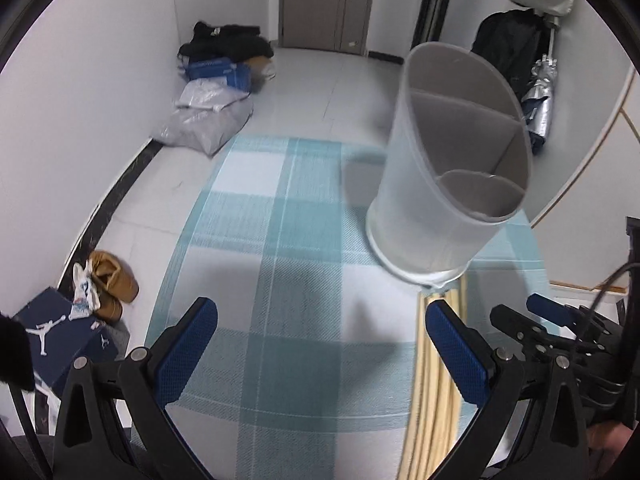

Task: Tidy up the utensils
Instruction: 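Lower the right gripper to the chopsticks and pinch one chopstick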

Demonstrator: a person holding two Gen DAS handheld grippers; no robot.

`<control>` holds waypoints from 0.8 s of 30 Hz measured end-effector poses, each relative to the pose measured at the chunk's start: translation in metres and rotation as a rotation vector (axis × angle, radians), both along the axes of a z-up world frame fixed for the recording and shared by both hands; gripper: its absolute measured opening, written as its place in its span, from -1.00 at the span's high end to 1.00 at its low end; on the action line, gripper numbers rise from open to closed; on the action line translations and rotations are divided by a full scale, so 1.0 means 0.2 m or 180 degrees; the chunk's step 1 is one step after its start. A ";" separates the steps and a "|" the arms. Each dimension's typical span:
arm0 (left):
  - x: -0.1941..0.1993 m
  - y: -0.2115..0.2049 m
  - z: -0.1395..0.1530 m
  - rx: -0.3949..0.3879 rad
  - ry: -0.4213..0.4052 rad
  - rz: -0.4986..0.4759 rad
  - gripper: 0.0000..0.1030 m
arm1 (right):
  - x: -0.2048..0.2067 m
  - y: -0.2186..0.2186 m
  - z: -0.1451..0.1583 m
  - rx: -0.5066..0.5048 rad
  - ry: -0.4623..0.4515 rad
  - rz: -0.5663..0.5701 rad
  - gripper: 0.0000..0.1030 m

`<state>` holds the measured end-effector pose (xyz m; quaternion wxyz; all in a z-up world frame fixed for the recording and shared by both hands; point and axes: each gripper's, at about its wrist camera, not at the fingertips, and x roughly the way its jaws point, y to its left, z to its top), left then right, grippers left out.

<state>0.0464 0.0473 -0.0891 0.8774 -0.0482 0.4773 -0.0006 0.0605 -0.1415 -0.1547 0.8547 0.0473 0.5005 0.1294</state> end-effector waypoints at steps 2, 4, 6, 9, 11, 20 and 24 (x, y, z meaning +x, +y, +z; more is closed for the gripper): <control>-0.01 0.01 0.01 0.0022 0.0003 -0.0014 -0.98 | 0.03 0.03 -0.03 -0.0076 0.0062 0.0024 -0.29; -0.01 0.01 0.02 0.0032 0.0010 -0.0014 -0.98 | 0.05 0.06 -0.06 -0.0111 0.0112 0.0029 -0.18; 0.00 0.03 0.01 0.0052 -0.0007 0.0006 -0.98 | 0.07 0.08 -0.06 -0.0136 0.0120 0.0012 -0.12; 0.01 0.05 0.00 0.0039 0.0029 0.0009 -0.98 | 0.10 0.11 -0.07 -0.0183 0.0137 -0.0006 -0.02; 0.01 0.07 -0.01 -0.0001 0.0056 0.0037 -0.98 | 0.10 0.15 -0.08 -0.0329 0.0097 -0.0024 0.01; 0.04 0.13 -0.09 -0.0245 0.0186 0.0081 -0.98 | 0.11 0.21 -0.07 -0.0580 0.0037 -0.0023 0.59; 0.02 0.10 -0.13 -0.0121 0.0329 -0.0041 -0.98 | 0.10 0.18 -0.08 -0.0516 0.0049 -0.0020 0.82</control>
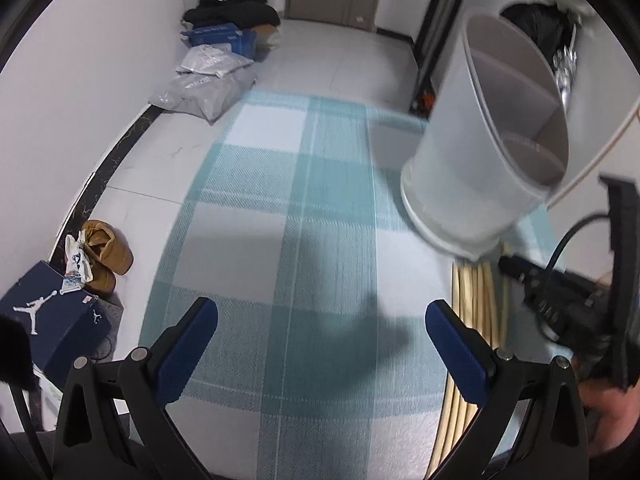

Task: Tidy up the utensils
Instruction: 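Lower the right gripper to the chopsticks and pinch one chopstick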

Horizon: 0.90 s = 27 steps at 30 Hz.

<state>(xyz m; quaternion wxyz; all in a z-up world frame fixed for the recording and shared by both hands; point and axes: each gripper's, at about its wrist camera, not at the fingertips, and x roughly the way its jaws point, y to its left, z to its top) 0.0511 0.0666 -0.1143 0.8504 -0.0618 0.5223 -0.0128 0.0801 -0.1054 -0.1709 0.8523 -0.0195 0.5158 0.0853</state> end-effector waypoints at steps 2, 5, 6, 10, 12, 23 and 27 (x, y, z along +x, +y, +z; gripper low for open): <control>0.00 -0.03 -0.02 0.0030 0.0082 -0.0115 -0.98 | -0.01 -0.02 0.00 0.0073 0.0009 0.0006 0.84; -0.01 -0.07 -0.04 0.0055 0.0158 -0.0267 -0.97 | -0.01 -0.06 0.00 0.0198 0.0023 -0.0016 0.90; -0.02 -0.09 -0.05 0.0056 0.0182 -0.0327 -0.96 | -0.02 -0.08 0.00 0.0241 0.0019 -0.0035 0.96; -0.03 -0.14 -0.07 0.0086 0.0231 -0.0399 -0.94 | 0.00 -0.16 0.05 0.0431 -0.0021 -0.0158 1.00; -0.02 -0.16 -0.08 0.0091 0.0255 -0.0426 -0.94 | -0.01 -0.22 0.07 0.0561 -0.0060 -0.0248 1.00; -0.02 -0.24 -0.13 0.0297 0.0317 -0.0532 -0.82 | -0.08 -0.33 0.16 0.0889 -0.0165 -0.0228 0.95; -0.01 -0.23 -0.12 0.0321 0.0343 -0.0510 -0.58 | -0.11 -0.31 0.15 0.0872 -0.0123 -0.0166 0.75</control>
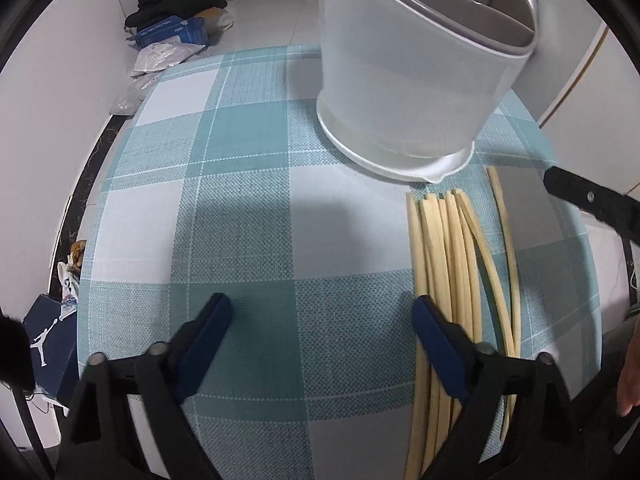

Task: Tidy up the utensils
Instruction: 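Lower the right gripper to the chopsticks and pinch one chopstick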

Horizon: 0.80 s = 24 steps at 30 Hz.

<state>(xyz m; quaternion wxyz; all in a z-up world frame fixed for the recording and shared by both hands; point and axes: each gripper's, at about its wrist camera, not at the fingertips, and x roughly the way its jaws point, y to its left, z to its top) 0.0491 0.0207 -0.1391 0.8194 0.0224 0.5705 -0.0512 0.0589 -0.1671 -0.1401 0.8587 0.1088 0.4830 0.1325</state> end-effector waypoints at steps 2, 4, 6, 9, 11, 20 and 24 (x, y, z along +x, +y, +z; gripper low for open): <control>0.00 -0.01 0.00 0.0010 -0.0024 -0.0011 -0.55 | 0.00 -0.01 -0.01 0.0020 0.0023 -0.0027 0.31; 0.00 -0.01 0.01 -0.0009 -0.0019 0.0010 -0.55 | -0.01 -0.01 0.00 0.0028 0.0004 -0.0050 0.13; 0.00 -0.02 0.01 -0.0050 -0.0020 0.0019 -0.55 | -0.01 -0.01 0.00 -0.0007 -0.0022 -0.0042 0.12; -0.01 -0.02 0.05 -0.0193 -0.0085 0.0023 -0.55 | 0.00 -0.02 -0.01 -0.0031 -0.0003 -0.0071 0.11; -0.01 -0.03 0.06 -0.0184 -0.0134 -0.0020 -0.55 | 0.01 -0.04 -0.02 -0.0047 0.0034 -0.0109 0.11; 0.00 -0.08 0.00 -0.0075 0.0047 -0.0187 -0.55 | 0.01 -0.05 -0.02 -0.0049 0.0051 -0.0160 0.02; 0.02 -0.08 -0.01 0.0024 0.0050 -0.0206 -0.57 | 0.01 -0.03 -0.03 -0.0093 0.0050 -0.0136 0.00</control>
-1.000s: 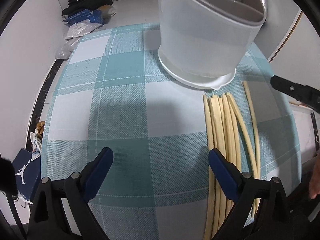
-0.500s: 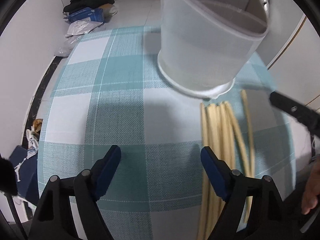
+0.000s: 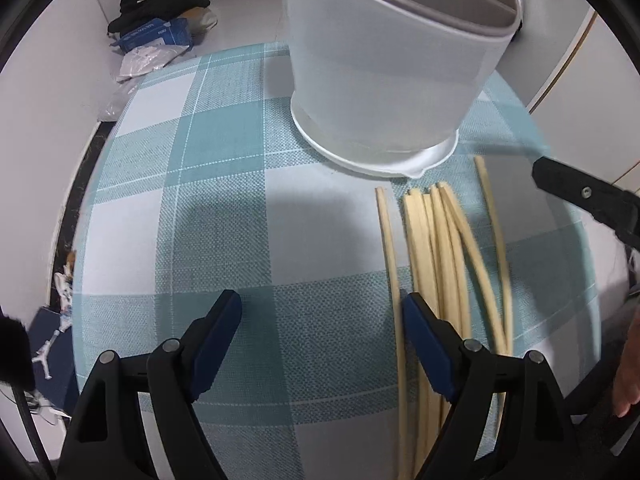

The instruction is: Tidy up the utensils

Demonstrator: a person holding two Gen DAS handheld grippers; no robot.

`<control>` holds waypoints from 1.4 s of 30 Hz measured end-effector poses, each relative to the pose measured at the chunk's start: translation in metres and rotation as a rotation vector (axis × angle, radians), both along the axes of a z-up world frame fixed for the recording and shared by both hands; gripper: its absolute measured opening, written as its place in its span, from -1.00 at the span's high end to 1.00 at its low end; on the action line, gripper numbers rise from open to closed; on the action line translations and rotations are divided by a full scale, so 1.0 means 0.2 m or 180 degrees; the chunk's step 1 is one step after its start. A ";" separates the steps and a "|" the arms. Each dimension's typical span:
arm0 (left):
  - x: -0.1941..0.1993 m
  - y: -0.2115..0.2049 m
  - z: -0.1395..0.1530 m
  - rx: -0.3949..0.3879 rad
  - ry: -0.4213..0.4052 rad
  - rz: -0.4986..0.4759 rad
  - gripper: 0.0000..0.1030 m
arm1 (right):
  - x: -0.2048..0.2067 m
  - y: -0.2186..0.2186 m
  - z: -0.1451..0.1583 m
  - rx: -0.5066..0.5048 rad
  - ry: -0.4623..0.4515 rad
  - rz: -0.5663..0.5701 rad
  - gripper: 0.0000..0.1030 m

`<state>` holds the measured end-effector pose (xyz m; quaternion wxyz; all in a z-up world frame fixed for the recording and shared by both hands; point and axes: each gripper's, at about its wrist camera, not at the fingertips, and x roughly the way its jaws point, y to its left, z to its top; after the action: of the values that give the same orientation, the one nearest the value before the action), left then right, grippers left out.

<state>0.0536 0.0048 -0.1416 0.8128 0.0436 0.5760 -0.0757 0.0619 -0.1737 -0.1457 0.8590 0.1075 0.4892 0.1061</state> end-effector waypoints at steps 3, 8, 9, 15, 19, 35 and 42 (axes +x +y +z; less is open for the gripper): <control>0.02 0.01 0.00 -0.0001 0.0017 0.0039 -0.57 | 0.00 0.00 -0.01 -0.0009 0.0028 -0.0008 0.00; 0.07 0.00 0.01 -0.0007 0.0036 0.0079 -0.43 | 0.00 0.02 -0.02 -0.0048 0.0046 0.0051 0.00; 0.08 -0.01 0.01 -0.0012 0.0022 0.0081 -0.35 | 0.01 0.04 -0.03 -0.0076 0.0063 0.0077 0.00; 0.10 0.00 0.03 -0.0061 -0.0023 0.0058 0.31 | 0.07 0.11 -0.07 -0.0159 0.0107 0.0104 0.01; 0.09 0.03 0.04 -0.0084 -0.0030 0.0083 0.67 | 0.12 0.20 -0.09 -0.0406 0.0079 0.0158 0.18; 0.09 0.13 0.12 -0.0452 -0.0195 0.0427 0.95 | 0.14 0.18 -0.07 -0.0294 -0.0072 0.0152 1.00; 0.07 0.19 0.18 -0.0675 -0.0332 0.0601 0.95 | 0.09 0.14 -0.01 -0.0118 -0.0196 0.0203 0.94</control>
<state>0.0673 0.0420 -0.1049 0.8451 -0.0931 0.5233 -0.0569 0.0798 -0.1459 -0.1476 0.8717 0.0726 0.4676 0.1276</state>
